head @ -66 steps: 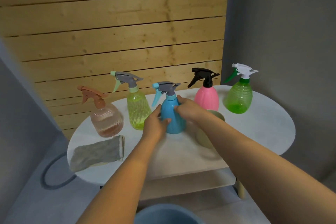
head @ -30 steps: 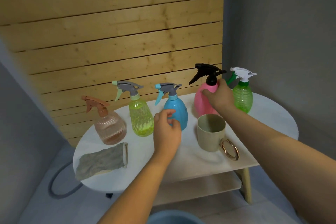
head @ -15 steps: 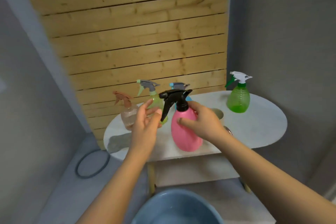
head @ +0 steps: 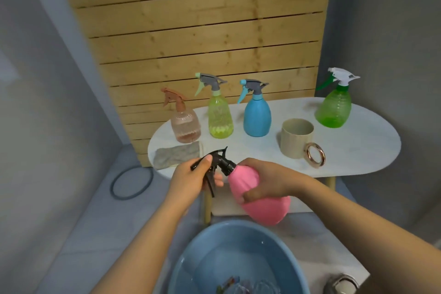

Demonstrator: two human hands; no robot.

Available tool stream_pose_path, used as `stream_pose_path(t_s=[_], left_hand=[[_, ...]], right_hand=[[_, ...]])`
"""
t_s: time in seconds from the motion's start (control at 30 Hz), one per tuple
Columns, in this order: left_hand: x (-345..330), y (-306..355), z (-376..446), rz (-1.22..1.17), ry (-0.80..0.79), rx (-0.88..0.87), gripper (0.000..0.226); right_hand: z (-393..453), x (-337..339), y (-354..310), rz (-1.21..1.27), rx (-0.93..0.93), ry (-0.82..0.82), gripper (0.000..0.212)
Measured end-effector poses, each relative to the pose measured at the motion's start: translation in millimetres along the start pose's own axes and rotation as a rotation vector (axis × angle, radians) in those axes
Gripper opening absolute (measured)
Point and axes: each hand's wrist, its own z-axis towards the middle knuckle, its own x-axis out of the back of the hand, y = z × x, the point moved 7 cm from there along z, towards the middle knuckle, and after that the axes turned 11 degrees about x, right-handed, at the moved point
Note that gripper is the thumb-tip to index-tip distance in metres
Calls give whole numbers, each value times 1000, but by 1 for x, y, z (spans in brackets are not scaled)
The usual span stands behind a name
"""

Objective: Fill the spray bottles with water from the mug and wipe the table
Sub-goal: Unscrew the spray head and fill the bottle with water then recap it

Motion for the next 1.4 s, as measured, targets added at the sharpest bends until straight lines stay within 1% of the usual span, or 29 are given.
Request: stream_pose_path(t_s=[0.1,0.17,0.2,0.23,0.27,0.3,0.33,0.4,0.43,0.5,0.57,0.63,0.7,0.77,0.8,0.83,0.9,0.93,1.0,1.03,1.07,1.13,1.17,1.23,1.3,1.33,1.4], left_hand=[[5,-6,7,-23,-18,75,22],[5,-8,11,-80,-35,139,24],[3,-9,12,-130,-46,175,24],[0,-11,13,-172,-60,211,25],[-4,-12,12,-201,-80,238,27],[-8,-12,12,-231,-113,265,29],[-11,-13,11,-269,-156,292,33],[-14,-12,13,-339,-258,317,38],[-9,-12,15,-296,-270,286,35],[2,-8,18,-7,-221,145,31],[5,-7,18,250,-189,-1,25],[6,-7,17,313,-147,-55,13],[10,-8,20,313,-24,-54,27],[17,-11,24,242,102,14,39],[18,-14,27,203,130,61,43],[19,-17,28,151,124,105,43],[17,-19,29,27,45,122,30],[16,-18,29,41,-9,96,26],[9,-15,26,268,-132,9,34],[5,-14,24,393,-155,-51,36],[4,-12,23,476,-134,-112,33],[7,-7,24,502,-24,-177,16],[8,-7,24,487,3,-163,12],[8,-14,31,441,-9,-65,29],[10,-21,36,419,5,30,44],[13,-22,39,423,39,64,48],[24,-24,46,380,116,129,48]], right_hand=[[6,5,-3,-204,24,125,79],[10,10,-10,-434,45,230,76],[12,13,-14,-594,68,274,74],[14,14,-19,-754,95,298,72],[16,15,-21,-854,120,307,72],[18,15,-20,-878,130,292,73],[18,14,-16,-840,120,261,75],[17,14,-1,-641,56,202,84],[15,13,7,-523,17,176,87],[11,13,22,-331,-28,119,84],[10,12,31,-174,-21,51,77],[9,11,31,-105,17,-10,73],[8,6,25,-121,55,-35,74],[7,4,15,-181,98,-10,78],[7,4,12,-206,119,16,80],[7,7,9,-216,133,41,81],[7,13,11,-190,135,79,81],[6,16,14,-163,125,91,80],[6,19,21,-121,102,103,76],[5,19,24,-109,95,96,74],[4,18,25,-102,95,87,73],[4,16,22,-105,107,65,73],[4,15,19,-118,113,62,75],[4,16,14,-192,127,92,79],[6,19,9,-336,165,152,82],[7,20,7,-417,190,183,82],[7,25,7,-532,205,230,79]])
